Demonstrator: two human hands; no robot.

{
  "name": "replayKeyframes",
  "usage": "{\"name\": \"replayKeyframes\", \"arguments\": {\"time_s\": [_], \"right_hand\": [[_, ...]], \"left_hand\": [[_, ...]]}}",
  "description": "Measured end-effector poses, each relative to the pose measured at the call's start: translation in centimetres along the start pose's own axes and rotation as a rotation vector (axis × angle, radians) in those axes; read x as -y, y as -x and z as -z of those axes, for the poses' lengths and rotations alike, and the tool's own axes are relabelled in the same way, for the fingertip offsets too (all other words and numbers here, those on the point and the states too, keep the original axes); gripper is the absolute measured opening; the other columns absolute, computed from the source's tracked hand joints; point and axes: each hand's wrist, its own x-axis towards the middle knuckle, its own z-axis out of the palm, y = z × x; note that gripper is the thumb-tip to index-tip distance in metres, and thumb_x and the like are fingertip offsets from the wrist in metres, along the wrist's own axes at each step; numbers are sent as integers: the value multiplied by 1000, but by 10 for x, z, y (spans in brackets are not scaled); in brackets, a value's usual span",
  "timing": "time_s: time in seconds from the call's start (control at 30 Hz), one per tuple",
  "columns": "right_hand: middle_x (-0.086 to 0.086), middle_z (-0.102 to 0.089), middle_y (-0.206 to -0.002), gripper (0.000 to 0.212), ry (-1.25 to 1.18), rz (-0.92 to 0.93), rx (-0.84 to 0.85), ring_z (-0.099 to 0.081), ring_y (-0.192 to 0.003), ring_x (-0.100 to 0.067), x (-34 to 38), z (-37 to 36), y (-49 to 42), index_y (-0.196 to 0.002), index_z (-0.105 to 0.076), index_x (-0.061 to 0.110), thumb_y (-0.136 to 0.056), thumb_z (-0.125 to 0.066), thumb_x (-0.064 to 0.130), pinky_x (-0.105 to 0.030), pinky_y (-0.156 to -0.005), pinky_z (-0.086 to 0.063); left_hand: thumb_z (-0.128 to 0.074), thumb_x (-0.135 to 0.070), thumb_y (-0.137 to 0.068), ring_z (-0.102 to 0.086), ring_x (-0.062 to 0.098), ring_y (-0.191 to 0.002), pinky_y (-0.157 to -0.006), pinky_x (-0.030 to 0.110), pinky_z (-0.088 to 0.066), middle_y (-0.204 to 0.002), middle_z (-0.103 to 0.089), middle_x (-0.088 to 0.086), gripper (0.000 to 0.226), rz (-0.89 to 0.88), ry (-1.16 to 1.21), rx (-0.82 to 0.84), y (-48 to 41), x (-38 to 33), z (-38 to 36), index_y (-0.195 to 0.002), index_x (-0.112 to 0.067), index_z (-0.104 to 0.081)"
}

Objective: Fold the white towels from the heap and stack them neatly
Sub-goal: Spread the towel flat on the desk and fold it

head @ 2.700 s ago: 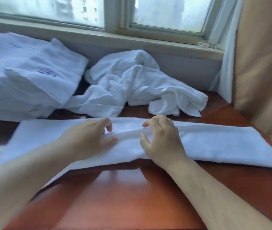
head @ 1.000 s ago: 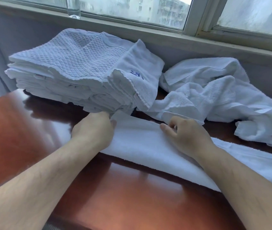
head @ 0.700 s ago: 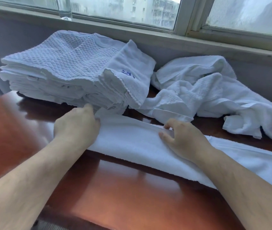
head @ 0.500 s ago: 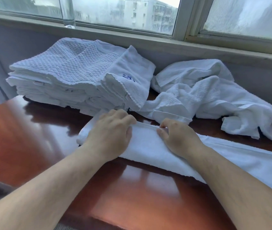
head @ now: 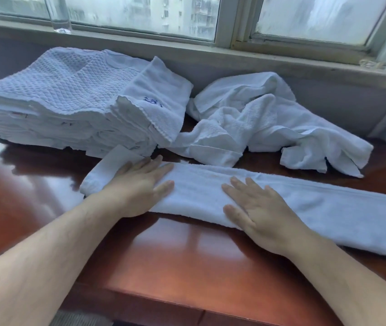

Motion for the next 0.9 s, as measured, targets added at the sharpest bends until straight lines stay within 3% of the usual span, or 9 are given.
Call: {"name": "replayKeyframes", "arguments": {"time_s": [0.1,0.3,0.53,0.77,0.9], "right_hand": [[25,10,-163,81,46,-116,1,16,-151,-3,-32,7,20,-157,-3,48,-82,2,77,-37,-124,8],[17,8,-166,69,46,-192,4,14,-153,-9,-47,9,27,-160,-5,37,-98,-14,65,-39,-124,7],[19,2,-166,67,43,-209,-59,9,-154,-9,-74,9,47,-159,-11,42,-95,-11,65,-38,-124,6],[15,-7,-168,65,23,-491,-144,3,-155,-16,-134,16,94,-157,-20,42,-96,-12,63,-47,-123,2],[12,-11,-168,57,56,-771,-233,-3,-155,-24,-173,18,121,-157,-24,40,-103,-14,54,-53,-121,-4]], "left_hand": [[-18,-68,-95,5,8,-152,-123,39,1,-167,4,-14,64,5,-16,6,2,-1,0,-155,-49,-7],[-26,-41,-105,-2,21,-154,-122,50,-6,-168,-1,2,54,74,-59,43,0,-31,10,-158,-32,-16],[-23,-54,-103,3,8,-153,-124,41,4,-167,-7,-12,54,-332,64,8,0,-131,-14,-156,-41,-19],[-21,-53,-103,-3,13,-153,-122,44,-3,-165,-15,-11,52,-525,43,6,-32,-221,-35,-154,-42,-23],[-11,-65,-95,5,14,-153,-121,45,1,-167,-1,-10,64,-552,-44,2,-37,-240,-52,-156,-45,-9]]}}
